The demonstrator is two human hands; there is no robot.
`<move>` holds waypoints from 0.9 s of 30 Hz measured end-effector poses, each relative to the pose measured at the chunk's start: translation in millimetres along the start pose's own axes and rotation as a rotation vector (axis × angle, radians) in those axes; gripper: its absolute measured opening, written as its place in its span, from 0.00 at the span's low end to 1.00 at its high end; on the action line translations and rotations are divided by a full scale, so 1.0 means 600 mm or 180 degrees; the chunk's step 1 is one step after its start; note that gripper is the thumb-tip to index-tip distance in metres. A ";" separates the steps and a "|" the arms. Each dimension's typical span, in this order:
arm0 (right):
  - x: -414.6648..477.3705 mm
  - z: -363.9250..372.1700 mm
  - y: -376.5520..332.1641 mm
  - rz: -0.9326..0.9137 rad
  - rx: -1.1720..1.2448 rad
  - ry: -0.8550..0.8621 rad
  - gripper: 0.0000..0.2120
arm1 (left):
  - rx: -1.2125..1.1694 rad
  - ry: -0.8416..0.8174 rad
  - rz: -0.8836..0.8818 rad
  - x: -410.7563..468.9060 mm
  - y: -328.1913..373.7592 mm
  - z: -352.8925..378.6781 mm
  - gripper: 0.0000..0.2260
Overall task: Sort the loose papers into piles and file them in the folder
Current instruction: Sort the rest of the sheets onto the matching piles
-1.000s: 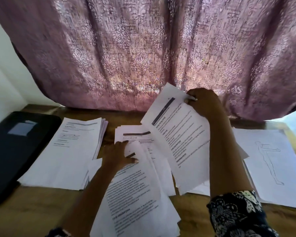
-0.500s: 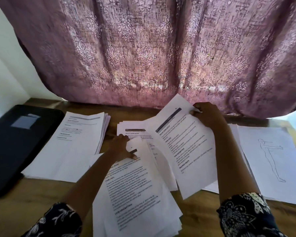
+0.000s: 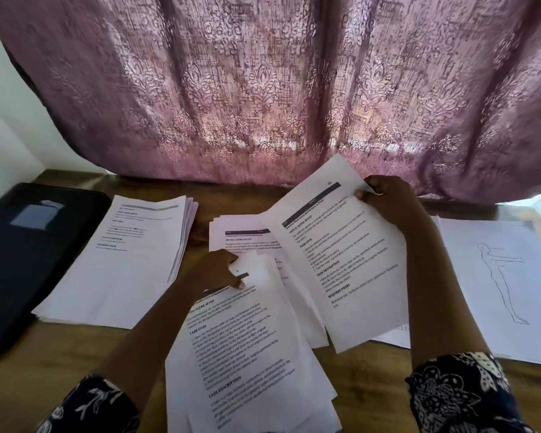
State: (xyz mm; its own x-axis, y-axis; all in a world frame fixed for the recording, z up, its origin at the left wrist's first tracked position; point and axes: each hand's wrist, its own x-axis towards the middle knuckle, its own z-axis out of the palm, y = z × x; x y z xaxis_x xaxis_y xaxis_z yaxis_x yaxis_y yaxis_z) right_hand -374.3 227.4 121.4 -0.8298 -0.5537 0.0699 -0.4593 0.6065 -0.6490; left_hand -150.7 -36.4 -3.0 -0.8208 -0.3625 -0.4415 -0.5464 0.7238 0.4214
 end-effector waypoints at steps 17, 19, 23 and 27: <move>-0.090 0.168 -0.033 0.0318 0.0873 -0.1083 0.11 | -0.1533 0.0934 0.0780 -0.096 0.033 -0.087 0.26; -0.106 0.199 -0.035 0.0563 0.1015 -0.1423 0.10 | -0.1504 0.0761 0.0661 -0.076 0.042 -0.067 0.26; -0.140 0.225 -0.033 0.0931 0.1288 -0.1834 0.10 | -0.1397 0.0560 0.0522 -0.061 0.046 -0.036 0.25; -0.131 0.213 -0.038 0.0879 0.2031 -0.1516 0.08 | -0.1275 0.0318 0.0395 -0.059 0.035 -0.031 0.25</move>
State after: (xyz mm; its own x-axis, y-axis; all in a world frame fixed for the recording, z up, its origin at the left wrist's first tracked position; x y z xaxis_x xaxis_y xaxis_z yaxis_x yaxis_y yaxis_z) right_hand -258.1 184.3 34.0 -0.5978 -0.7013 -0.3884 0.1265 0.3959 -0.9095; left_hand -136.3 -19.0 36.1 -0.8857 -0.3564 -0.2974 -0.4478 0.4876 0.7495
